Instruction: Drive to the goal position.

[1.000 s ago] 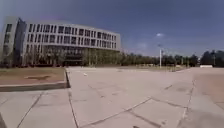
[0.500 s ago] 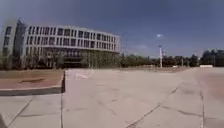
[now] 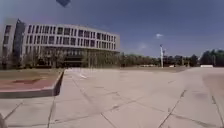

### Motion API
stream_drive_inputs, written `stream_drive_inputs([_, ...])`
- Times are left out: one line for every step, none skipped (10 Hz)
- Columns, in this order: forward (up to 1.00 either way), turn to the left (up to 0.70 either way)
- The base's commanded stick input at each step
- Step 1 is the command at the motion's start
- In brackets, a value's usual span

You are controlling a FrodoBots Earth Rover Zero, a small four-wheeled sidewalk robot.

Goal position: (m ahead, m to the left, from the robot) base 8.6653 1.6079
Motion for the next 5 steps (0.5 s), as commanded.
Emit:
stream_drive_inputs([0.7,0.01])
stream_drive_inputs([0.7,0.01])
stream_drive_inputs([0.7,0.01])
stream_drive_inputs([0.7,0.01])
stream_drive_inputs([0.7,0.01])
